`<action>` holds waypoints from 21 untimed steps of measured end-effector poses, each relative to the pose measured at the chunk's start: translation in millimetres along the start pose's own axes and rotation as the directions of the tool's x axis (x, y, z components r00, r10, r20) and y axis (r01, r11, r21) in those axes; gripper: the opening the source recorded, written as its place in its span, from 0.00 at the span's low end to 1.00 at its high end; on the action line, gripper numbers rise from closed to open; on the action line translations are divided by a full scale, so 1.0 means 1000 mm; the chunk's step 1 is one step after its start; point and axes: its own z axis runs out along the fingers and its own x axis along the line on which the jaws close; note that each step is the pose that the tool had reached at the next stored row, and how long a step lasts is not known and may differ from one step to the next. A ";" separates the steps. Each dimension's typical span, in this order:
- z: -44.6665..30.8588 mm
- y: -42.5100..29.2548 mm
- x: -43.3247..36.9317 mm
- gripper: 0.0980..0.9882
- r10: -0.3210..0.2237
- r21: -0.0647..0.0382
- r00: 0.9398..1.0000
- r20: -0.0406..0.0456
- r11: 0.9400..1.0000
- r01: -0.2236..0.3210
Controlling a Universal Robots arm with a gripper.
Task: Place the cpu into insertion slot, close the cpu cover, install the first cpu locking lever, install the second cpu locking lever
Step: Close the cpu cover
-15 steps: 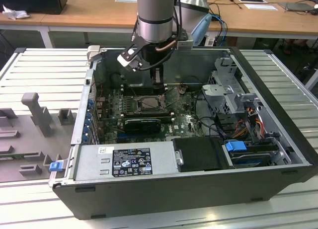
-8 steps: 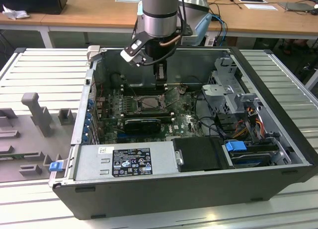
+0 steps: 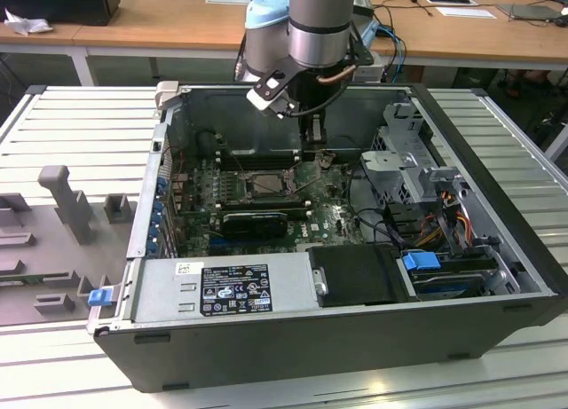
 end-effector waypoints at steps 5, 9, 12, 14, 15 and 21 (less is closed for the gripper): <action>0.0005 0.0020 0.0000 0.01 -0.002 0.000 1.000 0.000 1.000 0.002; 0.0021 0.0082 0.0002 0.01 -0.003 0.000 1.000 0.000 1.000 0.003; 0.0041 0.0165 0.0004 0.01 -0.005 0.000 1.000 0.000 1.000 0.005; 0.0058 0.0226 0.0007 0.01 -0.007 0.001 1.000 -0.001 1.000 0.007; 0.0070 0.0264 0.0009 0.01 -0.009 0.001 1.000 -0.001 1.000 0.009; 0.0137 0.0431 0.0022 0.01 -0.013 0.002 1.000 -0.001 1.000 0.013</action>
